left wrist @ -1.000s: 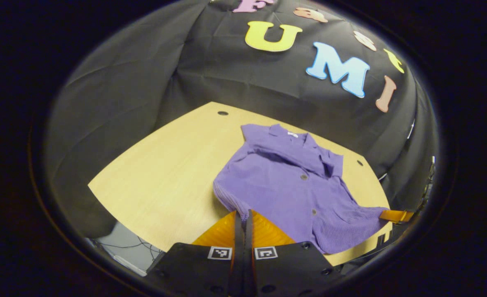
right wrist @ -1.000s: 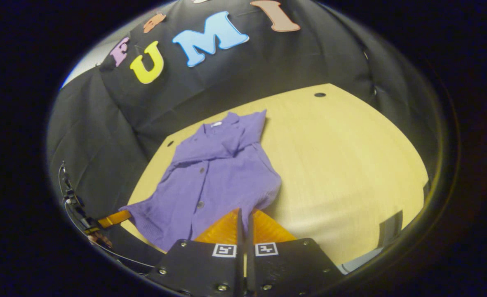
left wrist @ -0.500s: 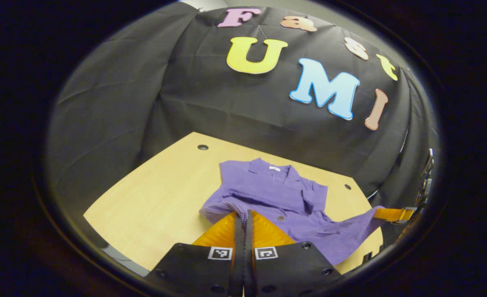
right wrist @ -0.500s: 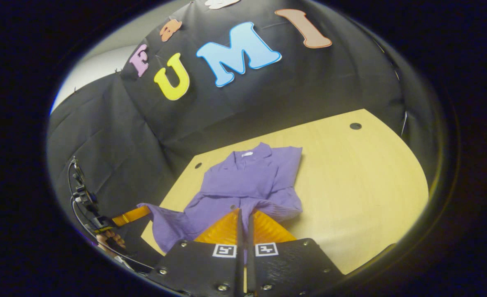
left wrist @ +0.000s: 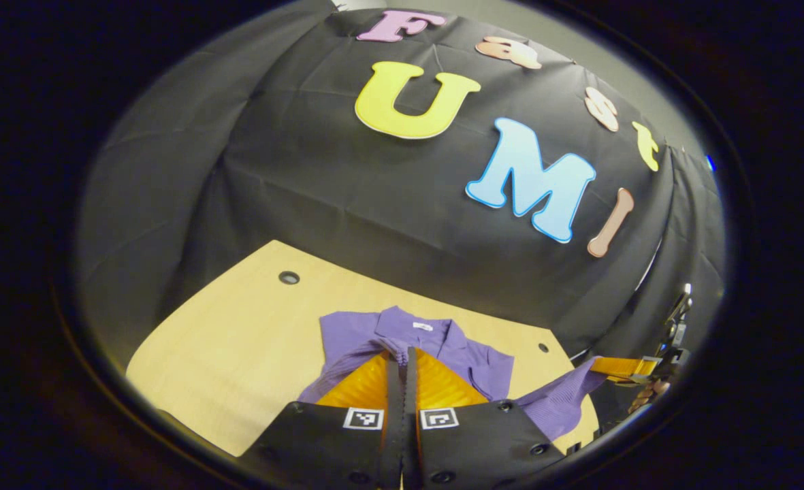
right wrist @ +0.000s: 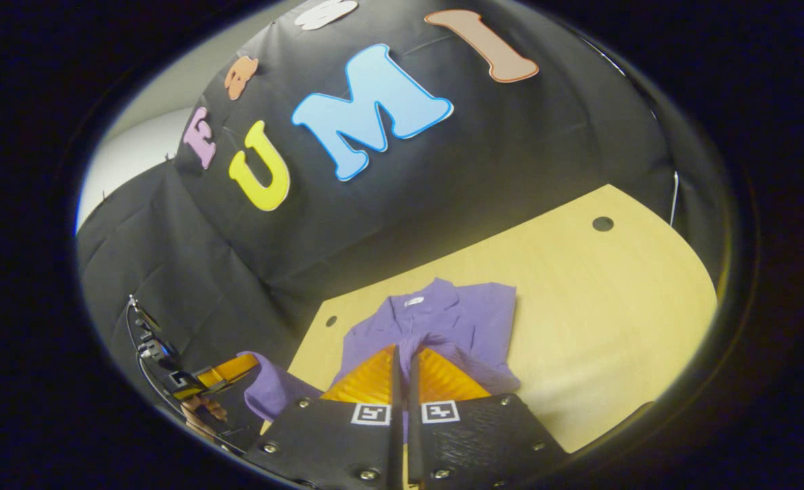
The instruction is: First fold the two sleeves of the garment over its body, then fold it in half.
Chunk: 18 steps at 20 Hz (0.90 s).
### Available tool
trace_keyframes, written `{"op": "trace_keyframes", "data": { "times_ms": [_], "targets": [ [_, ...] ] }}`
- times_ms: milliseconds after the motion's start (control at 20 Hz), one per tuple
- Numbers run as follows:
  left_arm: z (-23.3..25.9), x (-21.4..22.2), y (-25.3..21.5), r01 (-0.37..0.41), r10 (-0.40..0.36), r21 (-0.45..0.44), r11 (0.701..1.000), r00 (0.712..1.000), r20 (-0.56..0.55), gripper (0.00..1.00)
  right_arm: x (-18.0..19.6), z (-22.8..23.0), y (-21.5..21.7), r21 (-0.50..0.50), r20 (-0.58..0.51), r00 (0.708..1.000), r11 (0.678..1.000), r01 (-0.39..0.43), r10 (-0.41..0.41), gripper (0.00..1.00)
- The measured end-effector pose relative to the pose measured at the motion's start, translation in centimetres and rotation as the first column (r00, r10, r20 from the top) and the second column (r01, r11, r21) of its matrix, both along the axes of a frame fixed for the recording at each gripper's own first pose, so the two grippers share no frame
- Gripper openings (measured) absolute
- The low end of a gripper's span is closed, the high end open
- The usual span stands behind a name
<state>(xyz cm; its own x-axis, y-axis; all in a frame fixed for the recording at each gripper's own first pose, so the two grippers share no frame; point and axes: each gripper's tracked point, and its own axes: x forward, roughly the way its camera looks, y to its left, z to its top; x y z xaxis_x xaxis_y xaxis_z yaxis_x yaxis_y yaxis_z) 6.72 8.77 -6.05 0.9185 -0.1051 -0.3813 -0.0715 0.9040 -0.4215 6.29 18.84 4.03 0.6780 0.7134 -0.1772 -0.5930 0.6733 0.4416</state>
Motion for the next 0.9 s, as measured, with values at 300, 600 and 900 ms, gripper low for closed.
{"op": "trace_keyframes", "data": {
  "times_ms": [300,600,900],
  "targets": [
    [-2.5,9.2,2.7,0.032,-0.032,-0.037,0.999,0.999,-0.008,0.06,6.6,1.0,2.9,0.004,-0.026,0.997,0.997,0.078,-0.078,0.02],
    [-6.0,17.4,3.2,0.100,-0.100,0.012,0.995,0.995,-0.016,0.06,12.9,1.4,6.0,-0.031,-0.020,0.989,0.989,0.146,-0.146,0.02],
    [-9.9,24.2,2.2,0.165,-0.163,0.073,0.984,0.986,-0.042,0.05,19.7,-0.9,8.7,-0.081,-0.057,0.972,0.972,0.221,-0.226,0.02]
  ]
}}
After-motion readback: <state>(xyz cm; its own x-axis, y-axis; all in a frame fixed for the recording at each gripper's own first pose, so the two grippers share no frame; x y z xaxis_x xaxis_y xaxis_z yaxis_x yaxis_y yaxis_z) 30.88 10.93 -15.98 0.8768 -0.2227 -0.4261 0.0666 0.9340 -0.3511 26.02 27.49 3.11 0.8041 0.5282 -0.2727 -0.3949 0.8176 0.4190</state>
